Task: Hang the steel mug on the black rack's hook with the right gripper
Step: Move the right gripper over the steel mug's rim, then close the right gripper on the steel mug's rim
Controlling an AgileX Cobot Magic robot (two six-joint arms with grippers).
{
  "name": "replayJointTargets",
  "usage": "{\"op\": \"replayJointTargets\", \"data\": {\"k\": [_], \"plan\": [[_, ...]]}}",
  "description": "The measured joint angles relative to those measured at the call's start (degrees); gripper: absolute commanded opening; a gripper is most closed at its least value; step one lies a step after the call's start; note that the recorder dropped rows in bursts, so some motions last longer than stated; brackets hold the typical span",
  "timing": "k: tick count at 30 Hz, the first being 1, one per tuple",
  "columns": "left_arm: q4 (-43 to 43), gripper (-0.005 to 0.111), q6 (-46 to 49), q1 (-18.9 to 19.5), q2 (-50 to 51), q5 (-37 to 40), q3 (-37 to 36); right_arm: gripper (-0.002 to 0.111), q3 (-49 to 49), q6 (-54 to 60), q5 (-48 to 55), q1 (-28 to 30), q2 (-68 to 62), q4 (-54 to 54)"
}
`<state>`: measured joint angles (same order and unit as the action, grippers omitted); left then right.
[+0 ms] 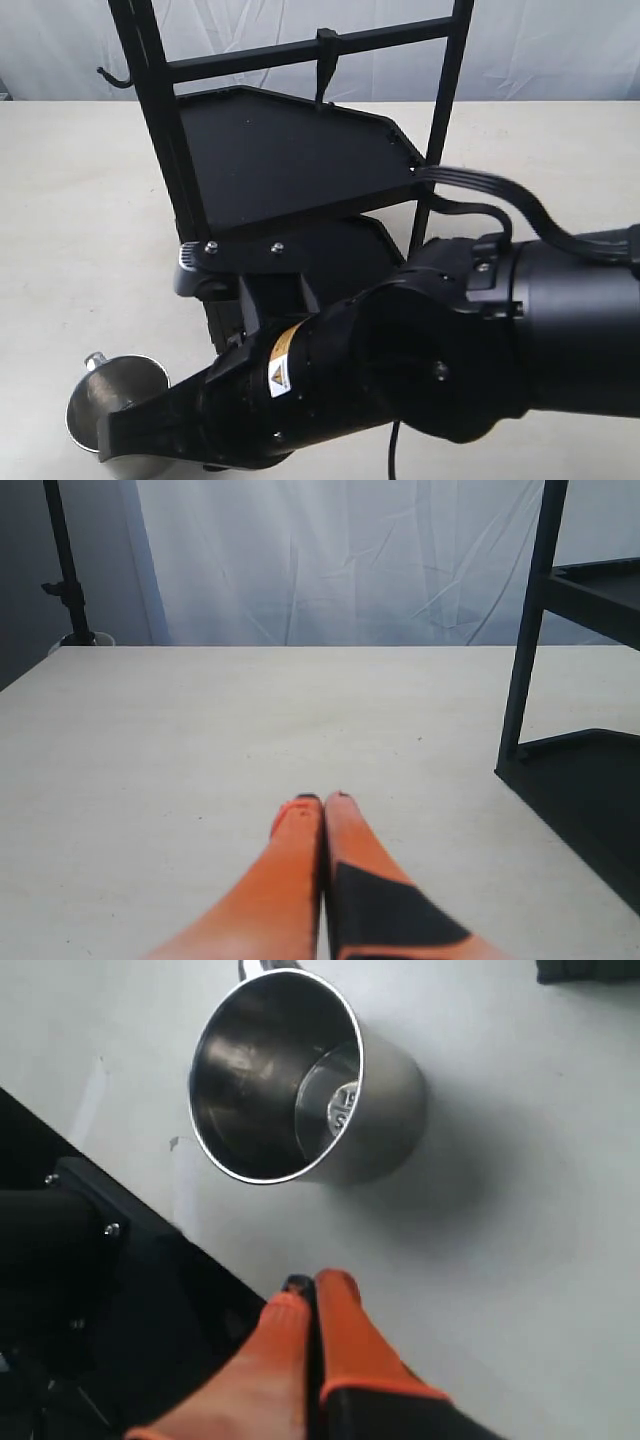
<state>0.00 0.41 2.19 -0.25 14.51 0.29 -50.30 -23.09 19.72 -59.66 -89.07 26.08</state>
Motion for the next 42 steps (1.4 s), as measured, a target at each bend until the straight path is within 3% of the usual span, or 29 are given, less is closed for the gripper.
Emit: {"op": "replayJointTargets", "data": {"k": [5, 8, 16, 26, 42], "plan": [[0.0, 0.000, 0.0, 0.0, 0.0, 0.0, 0.0, 0.039, -0.5, 0.0, -1.5, -0.3, -0.5, 1.3], [0.0, 0.000, 0.0, 0.0, 0.0, 0.0, 0.0, 0.050, -0.5, 0.0, -3.2, -0.4, -0.5, 3.5], [0.0, 0.000, 0.0, 0.0, 0.0, 0.0, 0.0, 0.050, -0.6, -0.2, -7.2, -0.4, -7.8, 12.5], [0.0, 0.000, 0.0, 0.0, 0.0, 0.0, 0.0, 0.050, -0.6, -0.3, -15.5, -0.4, -9.2, 16.0], [0.0, 0.000, 0.0, 0.0, 0.0, 0.0, 0.0, 0.050, -2.2, -0.3, -18.6, -0.9, -12.8, 17.8]]}}
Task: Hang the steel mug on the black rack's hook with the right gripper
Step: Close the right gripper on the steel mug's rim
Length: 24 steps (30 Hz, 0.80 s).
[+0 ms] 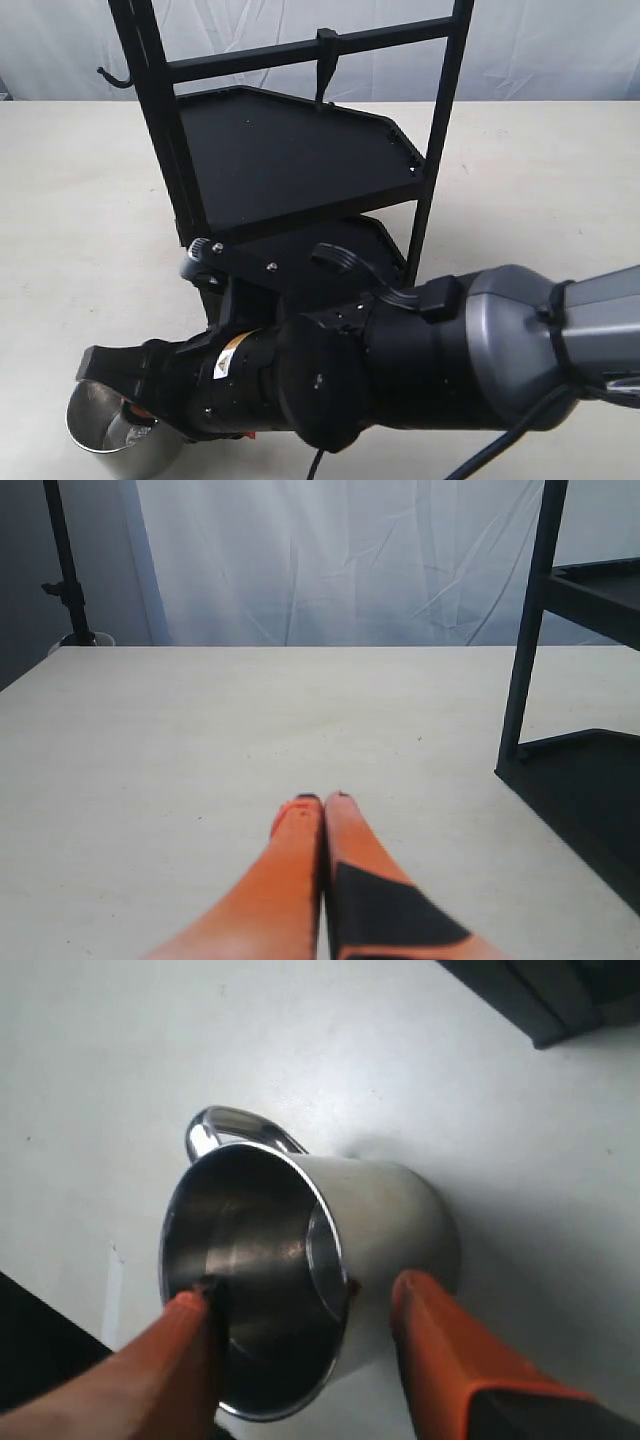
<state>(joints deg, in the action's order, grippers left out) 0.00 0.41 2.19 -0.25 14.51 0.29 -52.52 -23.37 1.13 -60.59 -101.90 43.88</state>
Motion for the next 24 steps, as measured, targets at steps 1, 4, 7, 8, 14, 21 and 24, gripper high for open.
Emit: {"op": "replayJointTargets", "data": {"k": [1, 4, 7, 8, 14, 21, 24], "plan": [[0.0, 0.000, 0.0, 0.0, 0.0, 0.0, 0.0, 0.050, -0.3, 0.0, 0.0, -0.3, -0.4, 0.0], [0.0, 0.000, 0.0, 0.0, 0.0, 0.0, 0.0, 0.050, -1.3, 0.0, 0.0, -1.0, -1.7, 0.0], [0.0, 0.000, 0.0, 0.0, 0.0, 0.0, 0.0, 0.043, -1.4, 0.0, 0.1, -1.0, -1.9, 0.0], [0.0, 0.000, 0.0, 0.0, 0.0, 0.0, 0.0, 0.039, -1.4, 0.0, 0.1, -1.0, -1.9, 0.0], [0.0, 0.000, 0.0, 0.0, 0.0, 0.0, 0.0, 0.024, -1.4, 0.0, 0.0, -1.0, -2.7, 0.4], [0.0, 0.000, 0.0, 0.0, 0.0, 0.0, 0.0, 0.046, -1.4, 0.0, 0.0, -1.0, -2.8, 0.4], [0.0, 0.000, 0.0, 0.0, 0.0, 0.0, 0.0, 0.046, -1.4, 0.0, 0.0, -1.0, -2.8, 1.2]]}}
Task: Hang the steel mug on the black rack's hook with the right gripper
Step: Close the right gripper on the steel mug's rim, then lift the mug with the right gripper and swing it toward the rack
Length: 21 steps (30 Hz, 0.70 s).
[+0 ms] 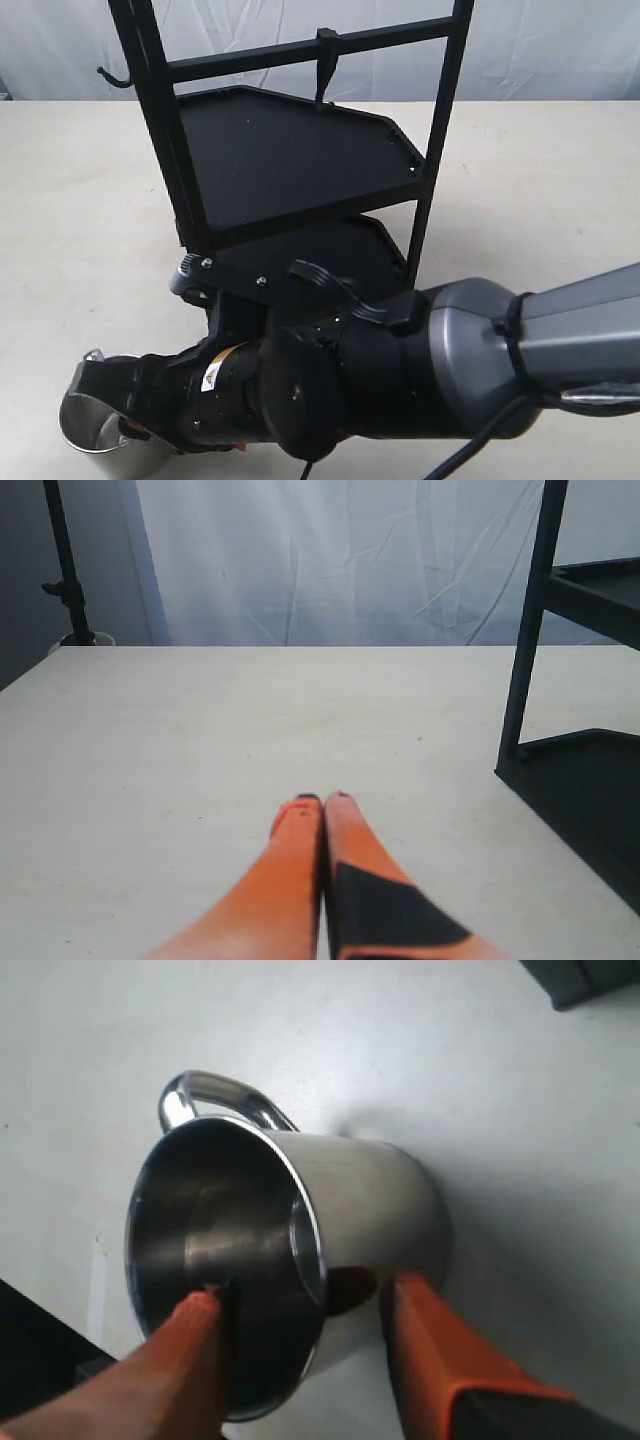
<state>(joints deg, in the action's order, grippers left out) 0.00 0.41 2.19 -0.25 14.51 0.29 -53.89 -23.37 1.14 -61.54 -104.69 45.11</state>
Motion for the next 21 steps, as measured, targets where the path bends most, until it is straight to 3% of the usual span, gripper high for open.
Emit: {"op": "replayJointTargets", "data": {"k": [11, 19, 21], "plan": [[0.0, 0.000, 0.0, 0.0, 0.0, 0.0, 0.0, 0.043, 0.0, -0.3, 0.1, 0.0, -1.8, 0.5], [0.0, 0.000, 0.0, 0.0, 0.0, 0.0, 0.0, 0.002, -0.2, -0.5, -0.1, 0.0, -1.8, 0.6], [0.0, 0.000, 0.0, 0.0, 0.0, 0.0, 0.0, -0.001, -0.2, -0.6, 0.1, 0.0, -1.8, 0.6]]}}
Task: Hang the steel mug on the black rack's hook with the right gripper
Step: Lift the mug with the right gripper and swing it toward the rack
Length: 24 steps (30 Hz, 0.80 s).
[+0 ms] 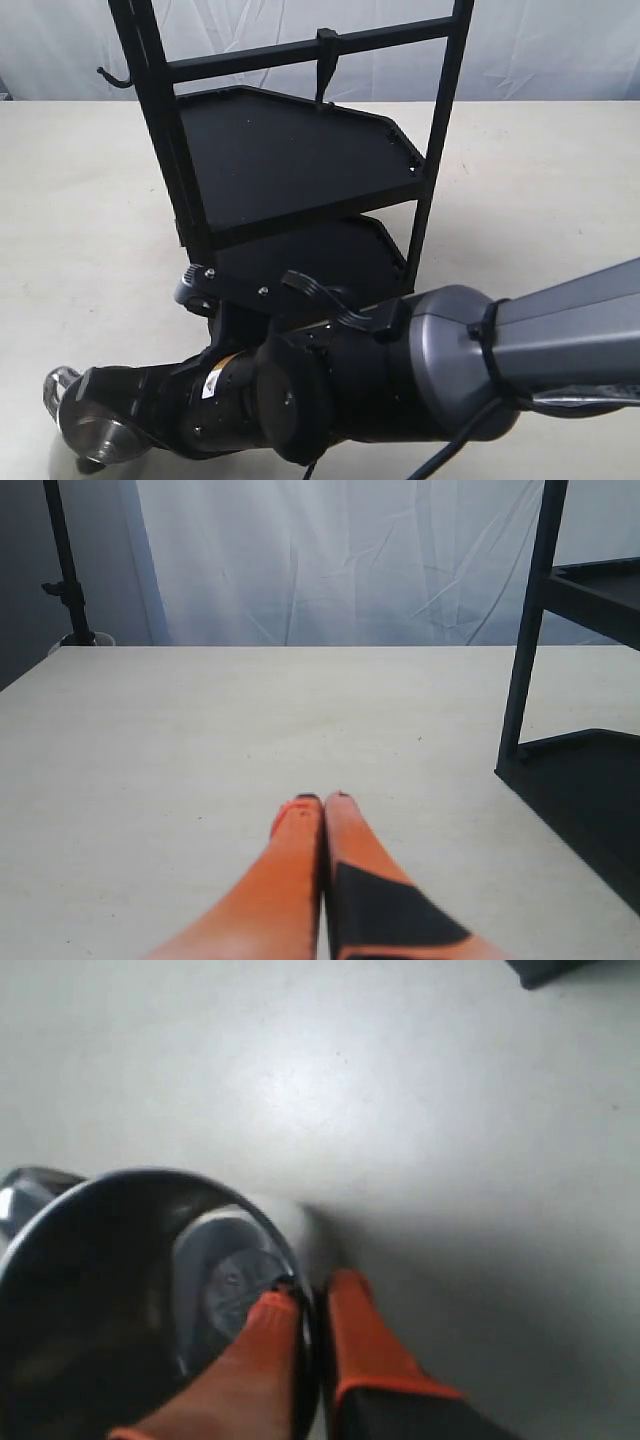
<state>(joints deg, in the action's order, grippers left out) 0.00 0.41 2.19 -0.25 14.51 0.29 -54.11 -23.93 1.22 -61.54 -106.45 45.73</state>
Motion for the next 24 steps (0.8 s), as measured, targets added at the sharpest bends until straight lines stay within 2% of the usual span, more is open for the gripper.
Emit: {"op": "replayJointTargets", "data": {"k": [16, 24], "plan": [[0.0, 0.000, 0.0, 0.0, 0.0, 0.0, 0.0, -0.001, 0.4, -0.8, 3.7, 0.0, 0.6, 0.0], [0.0, 0.000, 0.0, 0.0, 0.0, 0.0, 0.0, -0.001, 8.6, -1.2, 2.5, 1.8, 8.0, 0.0]]}}
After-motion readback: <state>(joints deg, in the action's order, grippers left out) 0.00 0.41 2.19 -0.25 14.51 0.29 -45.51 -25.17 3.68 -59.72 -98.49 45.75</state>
